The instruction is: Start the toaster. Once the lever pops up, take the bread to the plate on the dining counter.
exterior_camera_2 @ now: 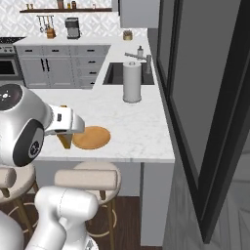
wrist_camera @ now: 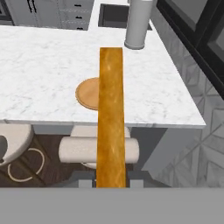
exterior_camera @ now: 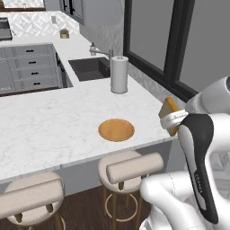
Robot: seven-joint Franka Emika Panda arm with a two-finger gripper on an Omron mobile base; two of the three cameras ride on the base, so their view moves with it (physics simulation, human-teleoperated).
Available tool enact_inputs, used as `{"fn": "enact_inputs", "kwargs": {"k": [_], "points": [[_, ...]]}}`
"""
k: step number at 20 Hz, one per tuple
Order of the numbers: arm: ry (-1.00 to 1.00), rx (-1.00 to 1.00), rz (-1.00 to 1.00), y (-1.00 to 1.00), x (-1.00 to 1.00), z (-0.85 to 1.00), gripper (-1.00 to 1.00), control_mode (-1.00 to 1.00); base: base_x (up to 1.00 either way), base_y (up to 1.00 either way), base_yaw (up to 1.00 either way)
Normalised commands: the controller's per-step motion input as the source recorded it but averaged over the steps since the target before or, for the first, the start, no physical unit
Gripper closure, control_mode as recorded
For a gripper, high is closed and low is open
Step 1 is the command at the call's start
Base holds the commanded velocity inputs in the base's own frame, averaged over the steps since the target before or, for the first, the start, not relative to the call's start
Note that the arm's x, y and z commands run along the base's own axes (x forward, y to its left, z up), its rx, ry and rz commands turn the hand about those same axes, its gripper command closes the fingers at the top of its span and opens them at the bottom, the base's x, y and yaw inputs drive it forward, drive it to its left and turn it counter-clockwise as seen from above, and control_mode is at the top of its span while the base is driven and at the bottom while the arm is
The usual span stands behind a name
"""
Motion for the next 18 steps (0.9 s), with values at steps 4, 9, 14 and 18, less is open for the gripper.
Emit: {"fn": "enact_inputs", "kwargs": {"k": [4, 9, 14, 18], "points": [[0.02, 0.00, 0.00, 0.22, 0.61, -0.08, 1.00, -1.00, 0.00, 0.00, 0.00], [0.09, 0.00, 0.15, 0.22, 1.00, -0.21, 1.00, -1.00, 0.00, 0.00, 0.00], [0.00, 0.01, 0.18, 0.33, 0.96, -0.17, 1.00, -1.00, 0.00, 0.00, 0.00], [-0.02, 0.04, 0.15, 0.44, 0.52, -0.13, 1.00, -1.00, 0.00, 0.00, 0.00]]}}
